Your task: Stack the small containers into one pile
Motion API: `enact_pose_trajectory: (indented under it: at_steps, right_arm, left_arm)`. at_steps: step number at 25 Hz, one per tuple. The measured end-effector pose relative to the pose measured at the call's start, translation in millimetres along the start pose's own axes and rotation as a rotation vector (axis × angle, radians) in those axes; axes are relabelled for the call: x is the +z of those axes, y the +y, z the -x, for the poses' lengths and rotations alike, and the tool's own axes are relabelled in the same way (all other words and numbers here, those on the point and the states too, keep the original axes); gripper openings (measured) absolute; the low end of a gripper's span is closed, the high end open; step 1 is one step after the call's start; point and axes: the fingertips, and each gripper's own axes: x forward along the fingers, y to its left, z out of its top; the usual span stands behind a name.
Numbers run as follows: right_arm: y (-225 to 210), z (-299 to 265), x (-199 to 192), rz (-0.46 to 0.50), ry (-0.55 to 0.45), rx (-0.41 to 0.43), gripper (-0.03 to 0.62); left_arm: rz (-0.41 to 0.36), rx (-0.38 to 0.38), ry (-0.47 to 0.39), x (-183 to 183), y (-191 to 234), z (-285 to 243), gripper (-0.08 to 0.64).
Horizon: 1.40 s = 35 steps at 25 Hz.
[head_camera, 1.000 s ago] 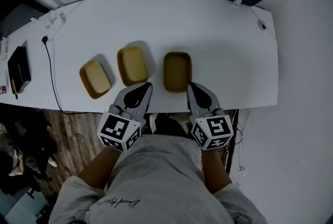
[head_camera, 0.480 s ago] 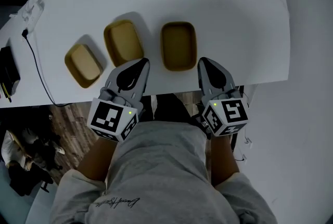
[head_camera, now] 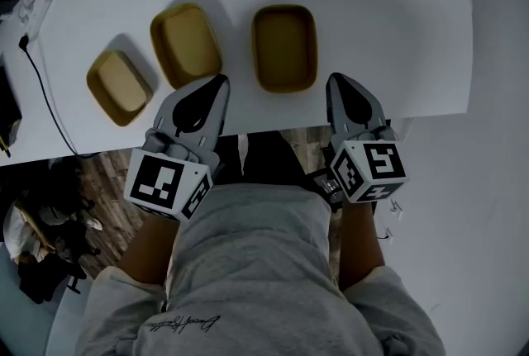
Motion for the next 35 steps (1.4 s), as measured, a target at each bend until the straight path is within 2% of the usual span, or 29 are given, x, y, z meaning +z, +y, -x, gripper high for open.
enact_pose_trajectory:
  at_steps: [8,24,35]
  right_arm:
    - [-4.9,-14.0,-11.2,0.001,0.030,-0.001,0.020]
    - [-9.6,-56.4,-37.2,-0.028,0.123,0.007,0.110]
    - [-12.0,-69.4,-42.6,-0.038,0.155,-0.008,0.104]
  left_arm:
    - [0.016,0.012,0.003,-12.2,3.6,-4.8,0.002]
    - [0.040,0.026,0.037,-31.4,13.1,-11.8,0.002]
    - [0.020,0.020,0.056,-39.2,12.5,-14.1,0.002]
